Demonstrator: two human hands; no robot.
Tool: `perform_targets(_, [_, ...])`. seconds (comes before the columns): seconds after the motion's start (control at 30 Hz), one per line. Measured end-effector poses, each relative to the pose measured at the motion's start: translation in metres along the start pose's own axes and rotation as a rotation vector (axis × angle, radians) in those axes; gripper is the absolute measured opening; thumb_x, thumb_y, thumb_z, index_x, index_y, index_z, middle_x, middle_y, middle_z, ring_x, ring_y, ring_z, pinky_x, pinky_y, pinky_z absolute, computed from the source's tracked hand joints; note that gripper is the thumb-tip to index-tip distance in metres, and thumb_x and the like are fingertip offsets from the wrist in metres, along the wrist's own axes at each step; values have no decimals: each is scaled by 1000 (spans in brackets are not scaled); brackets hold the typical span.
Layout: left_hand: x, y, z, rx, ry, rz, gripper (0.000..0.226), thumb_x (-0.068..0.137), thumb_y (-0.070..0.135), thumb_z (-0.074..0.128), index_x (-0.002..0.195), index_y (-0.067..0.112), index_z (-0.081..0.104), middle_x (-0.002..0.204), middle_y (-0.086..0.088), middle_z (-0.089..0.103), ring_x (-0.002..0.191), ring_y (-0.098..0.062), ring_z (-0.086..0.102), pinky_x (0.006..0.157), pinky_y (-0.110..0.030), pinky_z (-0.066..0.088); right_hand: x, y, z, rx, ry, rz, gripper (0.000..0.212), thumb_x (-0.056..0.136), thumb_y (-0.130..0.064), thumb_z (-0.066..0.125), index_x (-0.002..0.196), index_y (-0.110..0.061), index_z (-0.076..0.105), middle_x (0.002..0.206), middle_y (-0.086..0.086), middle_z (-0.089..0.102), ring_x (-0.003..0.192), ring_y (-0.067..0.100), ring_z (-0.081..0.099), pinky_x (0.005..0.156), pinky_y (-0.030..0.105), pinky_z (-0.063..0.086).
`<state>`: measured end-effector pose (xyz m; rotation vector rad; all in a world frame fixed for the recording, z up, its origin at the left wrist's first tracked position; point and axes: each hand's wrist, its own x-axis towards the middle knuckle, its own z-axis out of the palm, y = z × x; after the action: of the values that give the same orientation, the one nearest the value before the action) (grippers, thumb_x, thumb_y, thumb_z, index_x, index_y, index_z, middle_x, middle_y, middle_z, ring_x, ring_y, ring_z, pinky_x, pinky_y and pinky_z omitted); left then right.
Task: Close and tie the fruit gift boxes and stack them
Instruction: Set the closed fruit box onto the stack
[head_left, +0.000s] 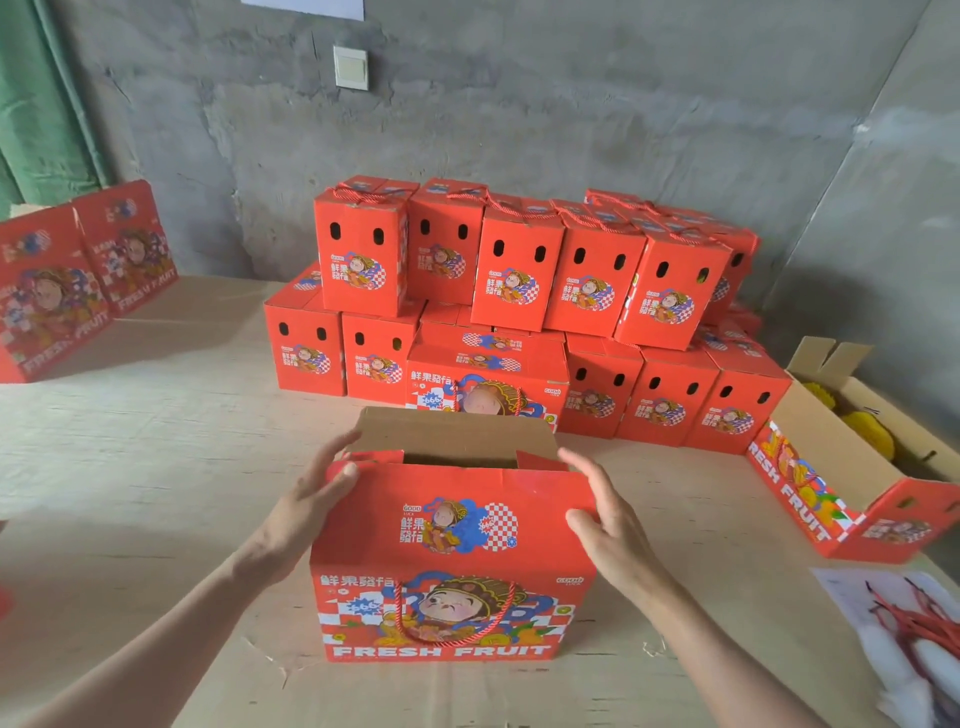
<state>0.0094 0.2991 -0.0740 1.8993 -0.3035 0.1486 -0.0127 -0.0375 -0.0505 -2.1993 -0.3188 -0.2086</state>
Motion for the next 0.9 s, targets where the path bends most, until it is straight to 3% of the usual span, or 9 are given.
perform_targets(0.1, [-1, 1, 11, -10, 153, -13, 21, 94, 26, 55, 111, 38, 52, 115, 4, 65, 91, -11, 65, 68, -19, 51, -2, 5, 24, -184, 243, -129, 32, 91, -6, 60, 118, -22, 63, 117, -4, 59, 108, 11, 54, 96, 33, 47])
perform_targets(0.23, [-5, 1, 13, 202, 202, 0, 6, 93, 22, 60, 95, 25, 64, 116, 6, 61, 95, -4, 56, 68, -4, 39, 0, 11, 31, -300, 302, -142, 21, 89, -15, 66, 106, -5, 71, 120, 11, 57, 105, 19, 55, 84, 31, 51])
perform_targets(0.3, [-5, -1, 13, 265, 163, -13, 8, 92, 12, 60, 93, 18, 65, 120, 5, 59, 101, -9, 55, 72, -3, 37, 1, 11, 30, -403, 302, -213, 22, 89, -19, 63, 101, -4, 71, 106, 8, 64, 98, 22, 58, 81, 36, 53])
perform_targets(0.4, [-3, 3, 14, 338, 148, -11, 8, 92, 12, 57, 91, 16, 64, 118, 3, 58, 102, -13, 54, 74, -5, 35, 1, 2, 25, -495, 197, -248, 40, 93, -37, 48, 108, -8, 69, 93, 3, 63, 89, 22, 58, 78, 43, 52])
perform_targets(0.53, [1, 2, 18, 422, 166, 3, 15, 94, 12, 54, 98, 4, 66, 114, -5, 61, 97, -15, 55, 74, -4, 34, 0, -3, 28, -768, -122, -152, 91, 79, -82, 12, 130, -17, 49, 116, 1, 47, 110, 20, 43, 107, 43, 24])
perform_targets(0.63, [0, 6, 20, 478, 150, 34, 20, 97, 14, 50, 94, 2, 65, 107, -8, 63, 92, -19, 57, 76, -14, 41, 3, -2, 27, -846, -213, -166, 119, 58, -97, 2, 139, -15, 34, 124, -2, 37, 117, 17, 35, 113, 39, 11])
perform_targets(0.73, [-1, 13, 19, 696, 182, 170, 21, 91, 13, 52, 84, 2, 67, 92, -11, 66, 85, -31, 60, 83, -45, 48, 9, 3, 26, -873, -285, -205, 121, 56, -100, 21, 148, -21, 18, 124, -3, 33, 115, 16, 33, 107, 34, 19])
perform_targets(0.8, [-4, 21, 24, 875, 165, 249, 12, 87, 11, 62, 79, 4, 67, 82, -9, 65, 77, -34, 62, 74, -52, 52, 11, 5, 26, -834, -274, -193, 115, 56, -98, 33, 143, -23, 25, 123, -4, 36, 113, 16, 35, 104, 33, 25])
perform_targets(0.9, [-11, 34, 36, 1017, -32, 159, 58, 91, 59, 29, 95, 12, 63, 93, -5, 58, 86, -27, 56, 81, -46, 49, 10, 5, 28, -800, -253, -199, 111, 54, -98, 34, 137, -25, 32, 120, -5, 40, 110, 15, 37, 100, 31, 27])
